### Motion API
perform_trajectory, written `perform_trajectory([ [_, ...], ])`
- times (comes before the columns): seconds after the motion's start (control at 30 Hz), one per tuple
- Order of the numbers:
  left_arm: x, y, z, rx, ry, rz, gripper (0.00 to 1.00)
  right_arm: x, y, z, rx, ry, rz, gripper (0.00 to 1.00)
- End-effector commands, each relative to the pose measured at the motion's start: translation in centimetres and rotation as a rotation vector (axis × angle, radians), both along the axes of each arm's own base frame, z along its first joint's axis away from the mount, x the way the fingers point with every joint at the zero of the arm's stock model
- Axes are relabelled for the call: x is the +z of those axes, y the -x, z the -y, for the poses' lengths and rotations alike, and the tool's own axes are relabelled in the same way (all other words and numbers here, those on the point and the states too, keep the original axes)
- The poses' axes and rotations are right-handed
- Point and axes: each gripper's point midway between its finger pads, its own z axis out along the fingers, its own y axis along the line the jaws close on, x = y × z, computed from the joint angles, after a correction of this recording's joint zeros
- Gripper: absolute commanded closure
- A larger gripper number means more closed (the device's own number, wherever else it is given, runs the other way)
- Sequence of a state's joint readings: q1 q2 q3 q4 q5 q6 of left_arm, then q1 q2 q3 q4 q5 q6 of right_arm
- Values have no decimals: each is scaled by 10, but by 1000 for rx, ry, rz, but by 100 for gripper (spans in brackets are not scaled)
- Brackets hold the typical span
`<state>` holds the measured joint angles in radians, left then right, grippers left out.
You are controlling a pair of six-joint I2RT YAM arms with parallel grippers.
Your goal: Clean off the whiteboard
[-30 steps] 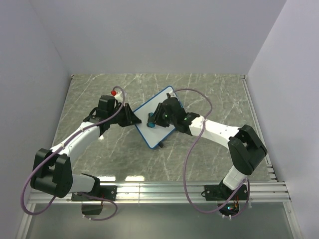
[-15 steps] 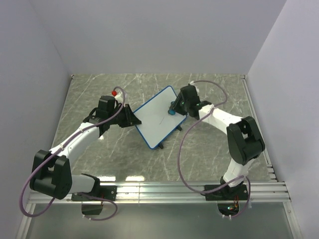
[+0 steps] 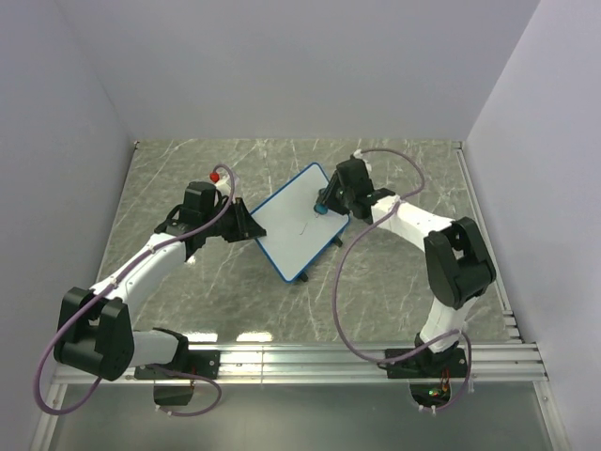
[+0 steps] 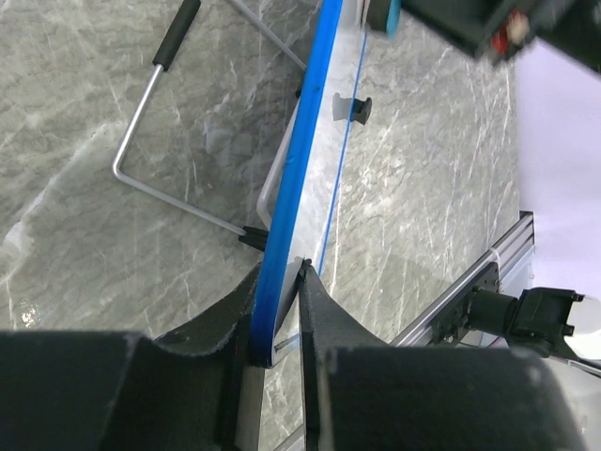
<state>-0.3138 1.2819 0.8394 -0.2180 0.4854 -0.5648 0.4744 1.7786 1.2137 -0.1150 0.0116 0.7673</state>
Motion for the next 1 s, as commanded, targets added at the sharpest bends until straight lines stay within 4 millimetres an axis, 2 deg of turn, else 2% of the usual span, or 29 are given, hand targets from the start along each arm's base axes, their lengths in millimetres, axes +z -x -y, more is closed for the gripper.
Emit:
perform_trajectory([
  [0.0, -16, 4, -9, -3, -71, -6, 100, 30, 27, -41, 72, -107, 54, 100],
  [0.1, -14, 3, -7, -4, -61, -4, 100, 31, 50, -58, 110, -146, 54, 100],
  [0.2, -14, 2, -6, -5, -59, -1, 100, 29, 50, -60, 105, -143, 51, 100],
  [0.3, -14, 3, -7, -9, -62, -3, 100, 34, 31, -53, 90, -107, 68, 100],
  [0.33, -14, 3, -7, -8, -61, -3, 100, 38, 17, -47, 70, -103, 78, 100],
  [0.4, -13, 4, -7, -11, -59, -1, 100, 37, 4, -35, 49, -81, 73, 100],
  [0.43, -13, 5, -6, -11, -58, -3, 100, 37, -12, -23, 13, -78, 73, 100],
  [0.57, -12, 7, -8, -13, -59, 1, 100, 28, -40, 3, -41, -52, 44, 100],
  [0.63, -12, 9, -8, -17, -64, 1, 100, 19, -44, 7, -43, -38, 24, 100],
  [0.7, -13, 10, -9, -16, -67, 0, 100, 5, -36, 9, -39, -24, -5, 100],
  [0.77, -13, 10, -10, -14, -67, 3, 100, 0, -24, -1, -20, -64, -13, 100],
  [0.8, -13, 11, -10, -16, -67, 3, 100, -11, -10, -3, -9, -62, -36, 100],
  [0.87, -14, 11, -9, -19, -67, 2, 100, -17, 5, -10, 3, -71, -42, 100],
  [0.9, -15, 11, -9, -21, -66, 0, 100, -24, 25, -19, 33, -65, -56, 100],
  [0.97, -15, 11, -9, -24, -68, 1, 100, -26, 41, -31, 56, -80, -59, 100],
])
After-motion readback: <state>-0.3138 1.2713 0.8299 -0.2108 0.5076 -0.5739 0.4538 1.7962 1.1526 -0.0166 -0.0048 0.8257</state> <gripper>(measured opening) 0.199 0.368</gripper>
